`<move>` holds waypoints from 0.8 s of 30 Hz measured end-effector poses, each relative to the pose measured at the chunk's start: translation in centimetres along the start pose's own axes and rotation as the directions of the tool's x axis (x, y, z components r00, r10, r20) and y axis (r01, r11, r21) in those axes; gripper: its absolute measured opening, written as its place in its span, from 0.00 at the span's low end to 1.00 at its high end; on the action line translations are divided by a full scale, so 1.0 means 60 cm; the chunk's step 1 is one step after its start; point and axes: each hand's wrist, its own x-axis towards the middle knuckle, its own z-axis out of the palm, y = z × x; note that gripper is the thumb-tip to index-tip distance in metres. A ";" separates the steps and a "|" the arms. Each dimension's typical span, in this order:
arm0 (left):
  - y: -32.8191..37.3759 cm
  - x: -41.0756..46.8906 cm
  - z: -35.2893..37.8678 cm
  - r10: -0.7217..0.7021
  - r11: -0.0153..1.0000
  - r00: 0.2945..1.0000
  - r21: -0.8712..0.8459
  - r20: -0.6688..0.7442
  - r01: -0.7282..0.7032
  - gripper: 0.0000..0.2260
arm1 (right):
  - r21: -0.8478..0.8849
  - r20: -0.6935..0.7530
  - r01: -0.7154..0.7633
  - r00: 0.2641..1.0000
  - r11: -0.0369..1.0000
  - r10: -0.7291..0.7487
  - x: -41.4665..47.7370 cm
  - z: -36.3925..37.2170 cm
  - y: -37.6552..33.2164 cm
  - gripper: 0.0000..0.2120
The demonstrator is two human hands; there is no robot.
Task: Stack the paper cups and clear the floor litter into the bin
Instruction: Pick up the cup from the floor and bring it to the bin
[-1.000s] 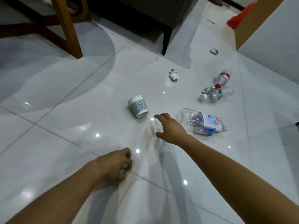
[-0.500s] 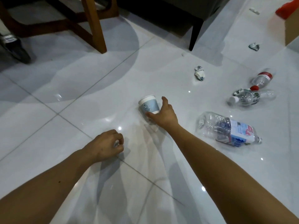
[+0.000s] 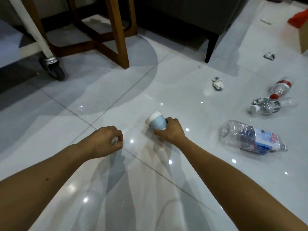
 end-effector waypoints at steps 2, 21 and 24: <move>-0.020 -0.017 -0.030 -0.008 0.999 0.998 -0.031 -0.055 0.006 0.02 | 0.057 -0.028 0.016 0.999 0.998 -0.015 -0.023 0.007 -0.024 0.28; -0.087 -0.236 -0.113 0.149 0.942 0.974 -0.276 -0.171 -0.192 0.08 | 0.193 -0.355 0.007 0.933 0.981 0.063 -0.424 0.060 -0.204 0.32; -0.085 -0.257 -0.141 0.146 0.944 0.966 -0.262 -0.212 -0.200 0.10 | 0.182 -0.383 0.082 0.924 0.980 -0.006 -0.408 0.067 -0.235 0.33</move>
